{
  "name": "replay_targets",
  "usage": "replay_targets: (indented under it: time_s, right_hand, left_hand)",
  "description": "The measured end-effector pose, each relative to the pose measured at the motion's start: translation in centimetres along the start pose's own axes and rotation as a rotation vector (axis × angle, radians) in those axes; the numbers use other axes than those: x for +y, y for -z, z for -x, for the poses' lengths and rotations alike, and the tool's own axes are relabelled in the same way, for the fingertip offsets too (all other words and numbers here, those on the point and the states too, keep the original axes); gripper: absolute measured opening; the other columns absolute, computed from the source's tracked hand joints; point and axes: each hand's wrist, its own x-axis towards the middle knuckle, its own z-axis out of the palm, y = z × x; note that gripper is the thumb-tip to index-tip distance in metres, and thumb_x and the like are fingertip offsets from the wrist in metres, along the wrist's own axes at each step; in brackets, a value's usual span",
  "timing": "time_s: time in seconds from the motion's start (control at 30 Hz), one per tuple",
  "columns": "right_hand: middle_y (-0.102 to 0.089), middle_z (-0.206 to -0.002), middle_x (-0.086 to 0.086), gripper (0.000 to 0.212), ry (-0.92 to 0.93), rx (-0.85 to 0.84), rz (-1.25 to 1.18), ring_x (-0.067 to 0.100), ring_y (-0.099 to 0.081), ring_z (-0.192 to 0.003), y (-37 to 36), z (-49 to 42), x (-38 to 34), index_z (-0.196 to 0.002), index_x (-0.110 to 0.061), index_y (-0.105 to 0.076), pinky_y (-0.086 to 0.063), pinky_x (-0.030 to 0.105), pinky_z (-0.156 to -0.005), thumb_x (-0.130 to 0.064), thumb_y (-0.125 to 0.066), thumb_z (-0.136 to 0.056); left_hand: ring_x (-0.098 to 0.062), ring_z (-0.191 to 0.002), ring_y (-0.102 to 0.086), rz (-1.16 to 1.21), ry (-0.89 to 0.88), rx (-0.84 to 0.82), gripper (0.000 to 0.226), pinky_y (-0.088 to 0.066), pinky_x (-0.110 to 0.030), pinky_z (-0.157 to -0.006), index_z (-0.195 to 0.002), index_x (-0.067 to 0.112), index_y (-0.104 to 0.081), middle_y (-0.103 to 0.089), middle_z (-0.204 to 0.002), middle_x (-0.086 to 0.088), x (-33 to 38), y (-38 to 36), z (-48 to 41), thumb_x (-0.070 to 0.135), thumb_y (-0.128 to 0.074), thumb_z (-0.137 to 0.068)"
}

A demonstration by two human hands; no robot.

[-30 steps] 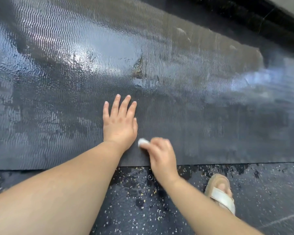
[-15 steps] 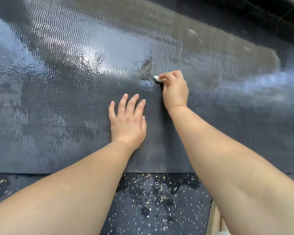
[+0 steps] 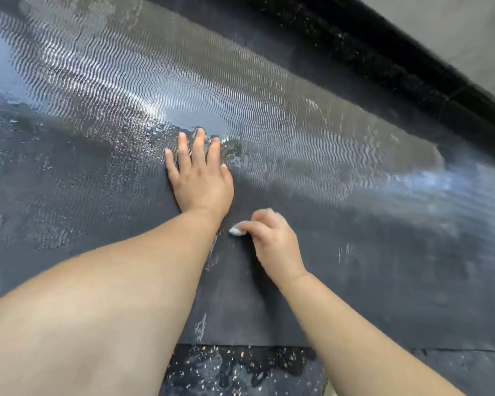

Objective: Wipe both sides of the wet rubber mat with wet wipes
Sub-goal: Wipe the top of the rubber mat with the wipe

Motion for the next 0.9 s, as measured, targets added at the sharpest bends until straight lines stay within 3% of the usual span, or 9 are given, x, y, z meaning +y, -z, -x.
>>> replay_targets:
  time_s: [0.17, 0.27, 0.37, 0.5, 0.67, 0.73, 0.8, 0.87, 0.9]
  right_hand:
    - [-0.056, -0.089, 0.009, 0.015, -0.207, 0.153, -0.066, 0.025, -0.058, -0.086, 1.0, -12.7, 4.3, -0.094, -0.015, -0.075, -0.037, 0.019, -0.073, -0.014, -0.062, -0.086]
    - [-0.055, -0.090, 0.006, 0.015, -0.230, 0.258, -0.027, 0.025, -0.058, -0.088, 0.8, -15.3, 5.0, -0.096, -0.015, -0.074, -0.041, 0.021, -0.077, -0.013, -0.062, -0.087]
    - [-0.059, -0.086, 0.012, 0.018, -0.048, 0.233, 0.042, 0.029, -0.056, -0.075, 0.1, -12.0, 4.0, -0.096, -0.011, -0.073, -0.042, 0.027, -0.069, -0.003, -0.061, -0.085]
    - [-0.061, -0.080, 0.010, 0.023, 0.238, -0.005, 0.008, 0.028, -0.055, -0.062, 0.6, -5.3, 3.5, -0.094, -0.009, -0.074, -0.048, 0.030, -0.059, 0.005, -0.065, -0.078]
    - [-0.061, -0.078, 0.011, 0.027, 0.439, -0.071, -0.020, 0.027, -0.055, -0.063, 2.1, -10.5, 5.8, -0.089, -0.011, -0.075, -0.050, 0.031, -0.058, 0.010, -0.068, -0.074]
    - [-0.059, -0.084, 0.006, 0.016, 0.305, -0.078, -0.048, 0.021, -0.054, -0.076, 2.4, -15.5, 6.7, -0.091, -0.016, -0.075, -0.046, 0.025, -0.069, -0.007, -0.070, -0.079]
    - [-0.052, -0.078, -0.009, 0.013, 0.116, 0.029, -0.039, 0.004, -0.046, -0.073, 2.8, -21.4, 8.0, -0.082, -0.016, -0.071, -0.036, 0.014, -0.066, -0.028, -0.072, -0.076]
    - [-0.044, -0.071, -0.016, 0.021, -0.020, 0.177, 0.074, -0.003, -0.044, -0.066, 3.6, -27.1, 9.8, -0.082, -0.012, -0.067, -0.035, 0.014, -0.061, -0.032, -0.070, -0.075]
    - [-0.043, -0.078, -0.016, 0.020, -0.062, 0.163, 0.104, -0.002, -0.048, -0.073, 3.9, -28.9, 10.4, -0.093, -0.011, -0.069, -0.036, 0.015, -0.066, -0.027, -0.065, -0.080]
  left_hand:
    - [-0.030, -0.145, -0.006, -0.074, -0.014, 0.046, 0.051, 0.005, -0.049, -0.113, -0.145, 0.032, -0.033, -0.018, -0.157, 0.003, 0.0, -0.8, 0.3, 0.036, -0.032, -0.095]
    - [-0.031, -0.144, -0.010, -0.098, -0.006, 0.054, 0.050, 0.006, -0.049, -0.112, -0.144, 0.032, -0.035, -0.022, -0.156, 0.003, 0.3, -1.0, 0.2, 0.037, -0.031, -0.094]
    - [-0.031, -0.143, -0.015, -0.112, 0.013, 0.049, 0.052, 0.002, -0.050, -0.113, -0.143, 0.032, -0.038, -0.026, -0.155, 0.003, 0.5, -0.9, 0.2, 0.039, -0.030, -0.091]
    - [-0.031, -0.142, -0.020, -0.130, 0.029, 0.047, 0.054, -0.001, -0.049, -0.113, -0.140, 0.032, -0.042, -0.032, -0.153, 0.002, 0.7, -0.7, 0.2, 0.040, -0.025, -0.090]
    - [-0.031, -0.142, -0.021, -0.159, 0.043, 0.030, 0.054, -0.003, -0.049, -0.114, -0.140, 0.031, -0.042, -0.032, -0.152, 0.002, 0.8, -0.5, 0.2, 0.041, -0.025, -0.090]
    - [-0.031, -0.141, -0.022, -0.169, 0.048, 0.026, 0.054, -0.004, -0.049, -0.113, -0.140, 0.032, -0.043, -0.034, -0.152, 0.001, 0.9, -0.4, 0.1, 0.041, -0.026, -0.090]
    - [-0.032, -0.141, -0.024, -0.176, 0.048, 0.026, 0.053, -0.006, -0.050, -0.113, -0.139, 0.032, -0.044, -0.035, -0.151, 0.001, 1.0, -0.3, 0.1, 0.041, -0.027, -0.090]
    - [-0.032, -0.140, -0.025, -0.182, 0.046, 0.035, 0.053, -0.008, -0.050, -0.113, -0.138, 0.031, -0.046, -0.037, -0.150, 0.000, 1.1, -0.3, 0.0, 0.040, -0.028, -0.089]
    - [-0.032, -0.140, -0.026, -0.180, 0.047, 0.040, 0.053, -0.008, -0.051, -0.113, -0.138, 0.031, -0.046, -0.037, -0.150, 0.000, 1.1, -0.3, 0.0, 0.040, -0.028, -0.089]
